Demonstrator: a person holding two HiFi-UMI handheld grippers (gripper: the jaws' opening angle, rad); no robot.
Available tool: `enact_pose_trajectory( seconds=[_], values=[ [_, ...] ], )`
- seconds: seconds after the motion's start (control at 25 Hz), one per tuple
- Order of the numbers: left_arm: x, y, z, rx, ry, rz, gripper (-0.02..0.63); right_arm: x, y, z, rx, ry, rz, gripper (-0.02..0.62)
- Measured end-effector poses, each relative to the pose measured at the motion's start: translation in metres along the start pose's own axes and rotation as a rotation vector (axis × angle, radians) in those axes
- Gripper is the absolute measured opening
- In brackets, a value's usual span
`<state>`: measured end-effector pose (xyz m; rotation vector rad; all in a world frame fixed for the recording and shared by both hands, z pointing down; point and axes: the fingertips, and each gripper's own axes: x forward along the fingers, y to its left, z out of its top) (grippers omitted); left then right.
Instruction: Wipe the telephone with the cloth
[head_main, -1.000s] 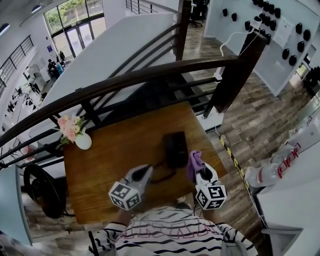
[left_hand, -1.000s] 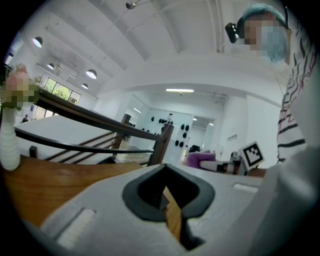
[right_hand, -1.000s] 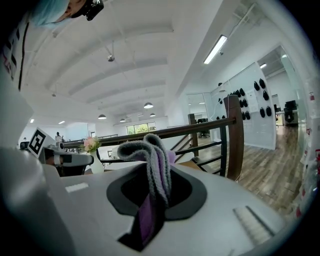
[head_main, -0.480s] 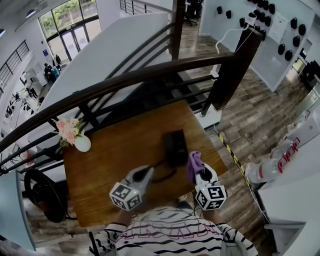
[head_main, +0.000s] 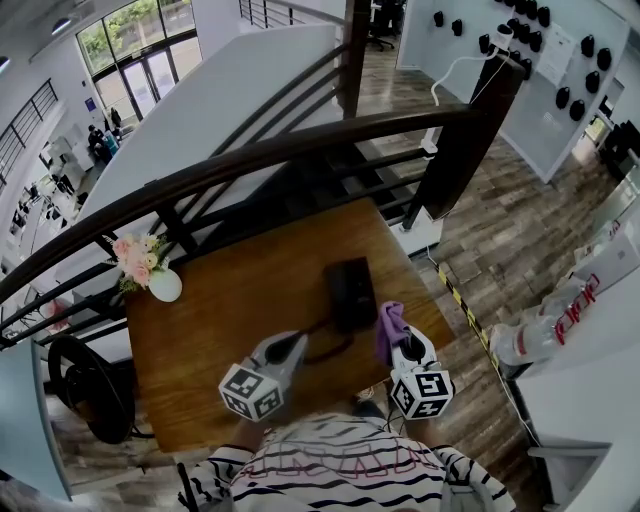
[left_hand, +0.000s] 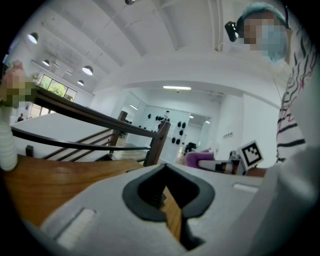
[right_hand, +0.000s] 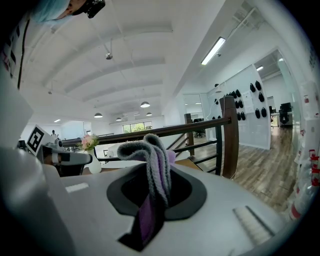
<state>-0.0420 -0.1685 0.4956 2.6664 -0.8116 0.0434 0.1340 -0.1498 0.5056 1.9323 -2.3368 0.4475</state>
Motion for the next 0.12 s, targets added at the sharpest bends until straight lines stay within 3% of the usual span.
enact_pose_trajectory(
  seconds=[0.12],
  values=[
    [-0.0013, 0.0004, 0.0015, -0.002, 0.000, 0.004, -0.001, 0.0005, 0.0015, 0.0015, 0.001, 0.001, 0.003, 0.049]
  ],
)
